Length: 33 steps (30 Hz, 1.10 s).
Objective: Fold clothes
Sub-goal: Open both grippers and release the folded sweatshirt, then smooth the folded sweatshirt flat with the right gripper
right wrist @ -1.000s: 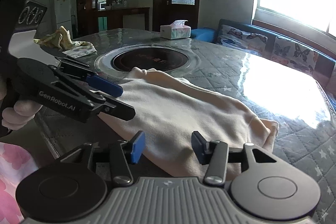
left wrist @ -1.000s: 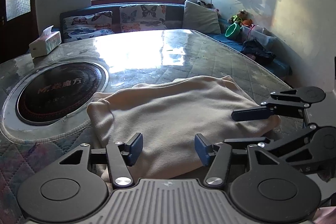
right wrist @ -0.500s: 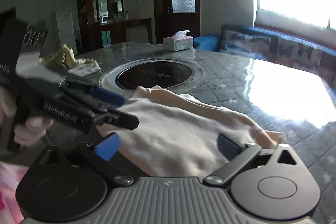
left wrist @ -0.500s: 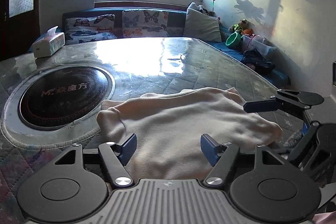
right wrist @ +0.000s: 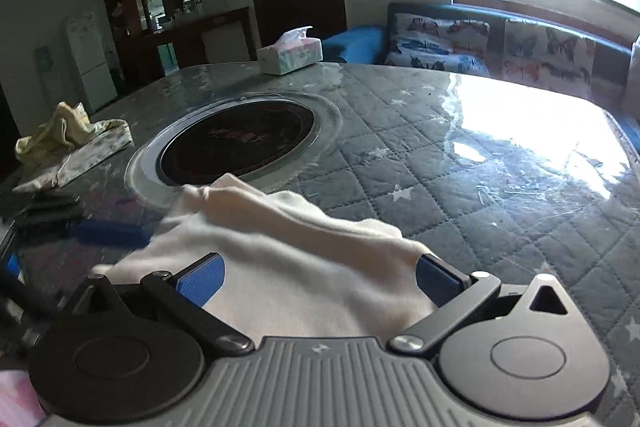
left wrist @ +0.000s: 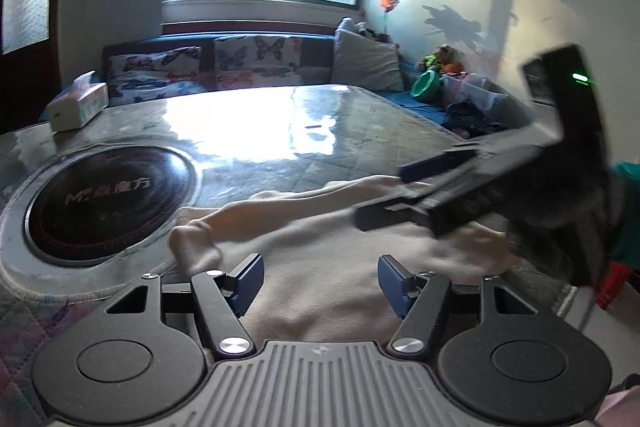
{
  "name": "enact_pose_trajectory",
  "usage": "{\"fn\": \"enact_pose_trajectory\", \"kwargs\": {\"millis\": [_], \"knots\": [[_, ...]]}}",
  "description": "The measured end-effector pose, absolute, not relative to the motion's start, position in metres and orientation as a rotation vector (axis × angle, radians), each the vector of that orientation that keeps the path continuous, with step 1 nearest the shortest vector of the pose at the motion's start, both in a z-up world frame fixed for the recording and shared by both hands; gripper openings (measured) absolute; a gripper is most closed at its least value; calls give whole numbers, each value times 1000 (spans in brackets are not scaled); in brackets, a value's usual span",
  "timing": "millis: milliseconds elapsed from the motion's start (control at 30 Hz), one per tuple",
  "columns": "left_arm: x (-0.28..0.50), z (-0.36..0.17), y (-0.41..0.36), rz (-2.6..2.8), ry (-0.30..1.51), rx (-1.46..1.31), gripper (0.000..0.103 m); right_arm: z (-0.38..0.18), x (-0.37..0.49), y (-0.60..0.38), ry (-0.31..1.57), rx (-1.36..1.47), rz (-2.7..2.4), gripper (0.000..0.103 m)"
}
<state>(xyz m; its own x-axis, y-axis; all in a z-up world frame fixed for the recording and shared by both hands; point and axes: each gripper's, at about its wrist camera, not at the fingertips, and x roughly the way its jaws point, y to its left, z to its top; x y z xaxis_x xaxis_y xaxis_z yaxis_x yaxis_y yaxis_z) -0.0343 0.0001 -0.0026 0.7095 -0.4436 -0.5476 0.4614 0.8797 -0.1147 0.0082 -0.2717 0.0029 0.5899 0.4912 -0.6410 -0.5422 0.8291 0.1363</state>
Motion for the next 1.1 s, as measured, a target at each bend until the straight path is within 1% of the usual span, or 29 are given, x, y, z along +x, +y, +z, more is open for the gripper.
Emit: {"fn": "enact_pose_trajectory", "kwargs": {"millis": [267,567,700,933,1100], "knots": [[-35,-12,-1,-542,624,32,66,-15,38,-269,821,-40,574,103],[-37,-14,2,-564,624,22,66,1,41,-251,780,-134,524,103],[-35,-18,1,-578,633,19,67,-4,55,-241,787,-199,443,103],[-34,-21,-2,-595,644,17,67,-18,72,-234,825,-223,367,103],[-34,-22,-3,-597,648,20,67,-14,73,-238,818,-200,375,103]]}}
